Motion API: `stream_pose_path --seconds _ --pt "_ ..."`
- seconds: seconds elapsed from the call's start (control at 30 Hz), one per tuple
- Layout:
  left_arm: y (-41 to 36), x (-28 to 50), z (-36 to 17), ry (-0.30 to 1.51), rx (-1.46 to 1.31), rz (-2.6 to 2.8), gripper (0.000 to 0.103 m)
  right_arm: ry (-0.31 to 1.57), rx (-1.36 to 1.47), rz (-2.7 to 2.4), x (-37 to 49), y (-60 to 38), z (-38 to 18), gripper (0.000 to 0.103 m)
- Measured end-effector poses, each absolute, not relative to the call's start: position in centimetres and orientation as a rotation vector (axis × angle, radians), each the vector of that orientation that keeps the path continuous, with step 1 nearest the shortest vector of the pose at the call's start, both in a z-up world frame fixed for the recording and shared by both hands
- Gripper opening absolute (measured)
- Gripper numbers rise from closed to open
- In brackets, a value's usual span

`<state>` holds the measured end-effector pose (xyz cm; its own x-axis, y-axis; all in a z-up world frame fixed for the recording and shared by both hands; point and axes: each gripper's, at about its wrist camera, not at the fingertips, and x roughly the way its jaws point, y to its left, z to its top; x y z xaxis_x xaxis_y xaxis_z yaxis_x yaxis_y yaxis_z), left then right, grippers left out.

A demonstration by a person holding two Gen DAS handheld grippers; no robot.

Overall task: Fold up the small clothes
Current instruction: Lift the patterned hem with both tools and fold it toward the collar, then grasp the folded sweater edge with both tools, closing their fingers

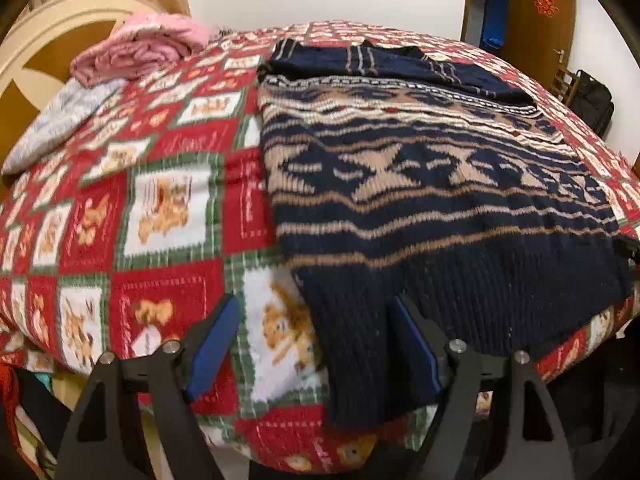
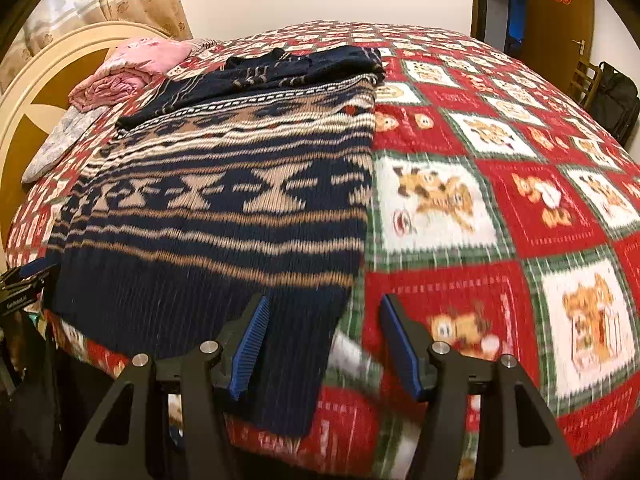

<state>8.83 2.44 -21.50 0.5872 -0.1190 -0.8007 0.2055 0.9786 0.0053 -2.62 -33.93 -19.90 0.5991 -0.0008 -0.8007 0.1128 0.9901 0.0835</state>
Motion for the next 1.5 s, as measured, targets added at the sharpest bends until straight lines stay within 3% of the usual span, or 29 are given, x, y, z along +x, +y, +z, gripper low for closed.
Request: stream_pose_path --seconds 0.17,0.33,0.5,0.73,0.8,1.07,1.3,1.33,1.4,1.47,1.5 --pt "3.4 8.4 -22.0 0.971 0.021 -0.205 0.079 0.947 0.124 -0.042 -3.9 -33.4 -20.2 0.059" --pt "3.1 8.1 -22.0 0.977 0.018 -0.234 0.062 0.962 0.117 -0.009 -4.6 -33.0 -20.4 0.059" --pt "2.9 7.8 -21.9 0.987 0.02 -0.253 0.055 0.963 0.131 -0.004 -4.8 -33.0 -20.4 0.053" --pt "2.9 7.7 -22.2 0.991 0.019 -0.27 0.055 0.961 0.166 0.0 -4.9 -33.4 -20.9 0.045" --pt "3.0 7.8 -22.4 0.994 -0.002 -0.273 0.055 0.959 0.173 -0.015 -4.9 -33.6 -21.0 0.037" --pt "3.2 7.7 -22.1 0.992 -0.013 -0.277 0.054 0.925 0.285 0.052 -5.3 -34.3 -19.9 0.037" --pt "3.1 7.8 -22.1 0.996 -0.009 -0.286 0.053 0.99 0.213 0.104 -5.1 -32.0 -20.8 0.037" --pt "2.9 7.8 -22.1 0.994 -0.003 -0.29 0.05 0.992 0.209 0.101 -5.1 -31.8 -21.0 0.036" --pt "2.7 7.7 -22.3 0.988 0.014 -0.292 0.044 0.99 0.193 0.076 -4.9 -31.9 -21.3 0.02" --pt "2.5 7.6 -22.2 0.974 0.023 -0.308 0.029 0.969 0.211 0.086 -5.1 -32.2 -20.7 0.012" --pt "2.4 7.5 -22.0 0.965 0.026 -0.316 0.01 0.946 0.217 0.098 -5.2 -32.3 -20.3 0.011"
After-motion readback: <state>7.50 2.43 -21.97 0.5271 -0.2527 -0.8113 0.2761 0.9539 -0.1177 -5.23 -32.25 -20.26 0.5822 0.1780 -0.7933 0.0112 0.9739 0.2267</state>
